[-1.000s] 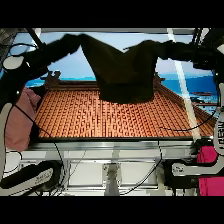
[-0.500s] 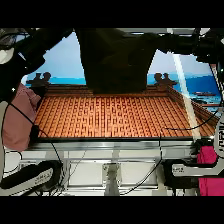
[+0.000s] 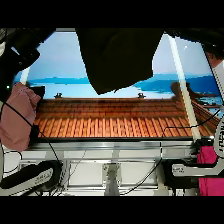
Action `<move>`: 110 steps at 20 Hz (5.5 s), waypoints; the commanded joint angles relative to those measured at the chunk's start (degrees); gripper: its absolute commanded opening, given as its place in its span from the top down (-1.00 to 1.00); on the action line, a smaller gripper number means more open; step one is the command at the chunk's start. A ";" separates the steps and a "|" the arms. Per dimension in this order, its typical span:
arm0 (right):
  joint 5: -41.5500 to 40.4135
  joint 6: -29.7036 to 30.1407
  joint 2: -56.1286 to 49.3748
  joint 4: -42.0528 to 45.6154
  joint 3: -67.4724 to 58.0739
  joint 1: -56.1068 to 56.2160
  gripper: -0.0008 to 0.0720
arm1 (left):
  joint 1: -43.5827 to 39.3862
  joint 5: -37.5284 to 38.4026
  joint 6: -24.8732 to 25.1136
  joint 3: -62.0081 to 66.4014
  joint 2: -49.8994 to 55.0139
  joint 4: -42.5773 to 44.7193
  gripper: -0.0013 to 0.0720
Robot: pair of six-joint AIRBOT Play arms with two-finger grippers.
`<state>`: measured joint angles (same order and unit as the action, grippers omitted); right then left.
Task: Fold the clothes and pants, and hang the long-sleeved shirts on hangers.
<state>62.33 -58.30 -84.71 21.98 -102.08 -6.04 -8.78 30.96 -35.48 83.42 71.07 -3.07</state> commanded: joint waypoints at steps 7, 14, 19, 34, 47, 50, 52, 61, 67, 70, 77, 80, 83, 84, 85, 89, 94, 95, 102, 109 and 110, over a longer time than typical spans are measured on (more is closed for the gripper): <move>-5.81 -1.11 -0.02 2.40 -0.37 0.26 0.91 | -0.17 -2.93 0.48 0.15 0.70 0.00 0.95; -26.01 -1.27 -4.52 -1.62 -2.56 4.44 0.92 | -0.17 -2.89 1.22 6.84 7.58 -0.17 0.95; -27.19 -3.74 -13.49 -4.39 -14.73 4.70 0.92 | 0.02 -1.77 0.31 17.46 14.93 -0.17 0.95; 21.29 -8.74 -16.04 11.39 -12.41 -1.16 0.93 | -0.02 25.03 -21.11 6.56 15.91 37.42 0.96; 18.69 -11.19 18.64 18.40 44.00 -1.11 0.92 | -5.05 14.95 -24.09 -48.13 -26.91 42.58 0.95; 20.92 -13.92 26.05 20.92 57.75 -1.11 0.92 | -5.05 15.76 -24.39 -55.98 -32.54 42.58 0.95; 21.03 -15.82 29.11 21.97 64.94 -1.11 0.92 | -5.07 19.06 -24.61 -58.42 -34.14 44.68 0.95; 24.87 -18.80 33.40 23.54 71.25 -1.11 0.92 | -5.07 20.46 -24.00 -55.52 -34.16 46.40 0.95; 4.13 -25.88 33.40 21.42 66.66 -1.11 0.92 | -8.13 9.92 -23.69 -37.75 -24.57 44.19 0.95; -10.49 -31.30 33.31 21.51 65.92 -1.11 0.92 | -11.47 8.57 -23.67 -27.82 -11.74 44.17 0.95; -36.52 -36.06 28.33 22.10 65.94 -1.09 0.91 | -20.85 -10.54 -18.40 -15.04 11.52 44.17 0.95; -40.79 -36.76 23.47 21.33 65.94 -0.63 0.91 | -22.32 -17.16 -18.49 -8.57 19.87 43.23 0.95; -49.57 -37.05 18.82 21.09 65.94 0.74 0.54 | -22.32 -31.85 -18.49 -7.06 25.49 37.24 0.92; -51.49 -37.03 18.32 21.14 65.94 0.72 0.11 | -22.16 -33.20 -18.45 -7.06 26.25 37.33 0.56; -52.94 -36.98 18.27 21.22 65.94 0.66 -0.30 | -21.79 -33.31 -18.47 -7.06 26.47 37.31 -0.23; -49.37 -36.50 18.45 25.51 63.71 -2.08 -0.44 | -20.48 -33.09 -18.49 -7.06 23.98 37.27 -0.68; -6.19 -14.95 13.20 29.49 48.94 -14.38 -0.44 | -19.06 -19.30 -18.47 -7.06 12.59 37.31 -0.64; 1.57 -13.33 10.27 29.44 45.07 -16.48 -0.45 | -18.49 -14.62 -18.47 -7.06 10.29 37.48 -0.64; 26.69 -8.02 -11.10 28.70 27.74 -15.32 -0.87 | -17.07 -1.22 -18.05 -7.08 0.96 41.62 -0.64; 24.94 -8.22 -18.82 30.08 25.00 -14.95 -0.87 | -17.07 0.52 -18.08 -7.08 0.68 41.62 -0.64; 25.27 -8.20 -19.87 29.07 25.00 -14.71 -0.87 | -17.07 0.61 -18.05 -7.08 0.68 41.62 -0.64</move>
<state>86.78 -66.78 -101.58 51.94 -76.29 -21.08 -25.91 30.35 -53.58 76.31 72.03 38.39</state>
